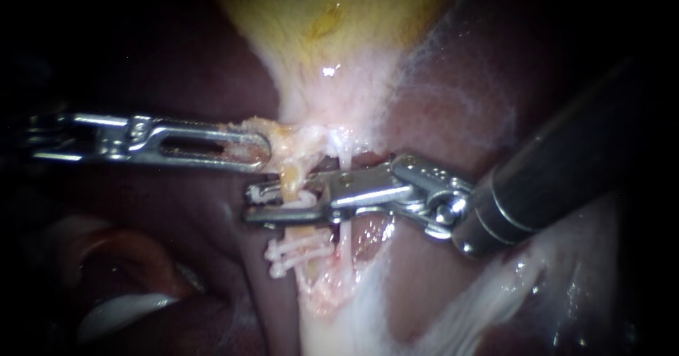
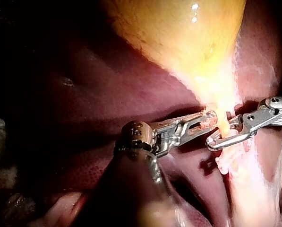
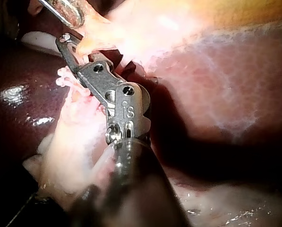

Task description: Clipping third clip left tube

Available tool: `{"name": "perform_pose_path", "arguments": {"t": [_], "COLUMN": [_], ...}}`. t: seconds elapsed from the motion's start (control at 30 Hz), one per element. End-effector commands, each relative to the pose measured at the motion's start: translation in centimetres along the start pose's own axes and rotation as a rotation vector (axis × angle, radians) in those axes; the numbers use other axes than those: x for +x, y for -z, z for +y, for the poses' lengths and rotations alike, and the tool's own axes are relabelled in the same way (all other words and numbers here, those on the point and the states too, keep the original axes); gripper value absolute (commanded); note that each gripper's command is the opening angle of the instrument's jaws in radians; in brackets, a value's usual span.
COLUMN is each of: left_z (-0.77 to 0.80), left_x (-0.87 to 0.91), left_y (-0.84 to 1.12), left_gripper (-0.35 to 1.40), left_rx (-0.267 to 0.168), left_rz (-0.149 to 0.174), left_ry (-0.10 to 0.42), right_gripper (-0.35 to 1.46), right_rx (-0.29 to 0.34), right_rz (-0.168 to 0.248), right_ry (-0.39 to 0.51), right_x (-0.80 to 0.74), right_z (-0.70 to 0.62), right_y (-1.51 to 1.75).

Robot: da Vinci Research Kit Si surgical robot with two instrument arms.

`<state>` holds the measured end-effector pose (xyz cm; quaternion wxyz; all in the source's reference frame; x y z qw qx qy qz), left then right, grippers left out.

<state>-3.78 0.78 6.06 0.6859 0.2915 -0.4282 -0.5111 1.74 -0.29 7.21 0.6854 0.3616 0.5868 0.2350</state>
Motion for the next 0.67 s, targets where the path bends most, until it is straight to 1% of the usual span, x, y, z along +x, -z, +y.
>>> {"name": "perform_pose_path", "arguments": {"t": [0.03,0.27,0.43,0.67], "left_z": [0.00,0.01,0.01,0.01], "left_x": [0.00,0.00,0.00,0.00], "left_y": [0.00,0.00,-0.01,-0.01], "left_gripper": [-0.35,-0.35,-0.35,-0.35], "left_rx": [0.000,0.000,0.000,0.000], "left_rz": [0.000,0.000,0.000,0.000], "left_ry": [0.000,0.000,0.000,0.000], "right_gripper": [-0.35,-0.35,-0.35,-0.35], "right_rx": [0.001,0.007,0.029,0.029], "right_rz": [0.000,-0.002,-0.007,-0.007], "right_ry": [0.001,0.003,0.008,0.008], "right_x": [-0.01,-0.02,-0.02,-0.02], "right_z": [0.00,0.00,0.01,0.02], "right_y": [0.00,0.04,0.04,0.03]}}
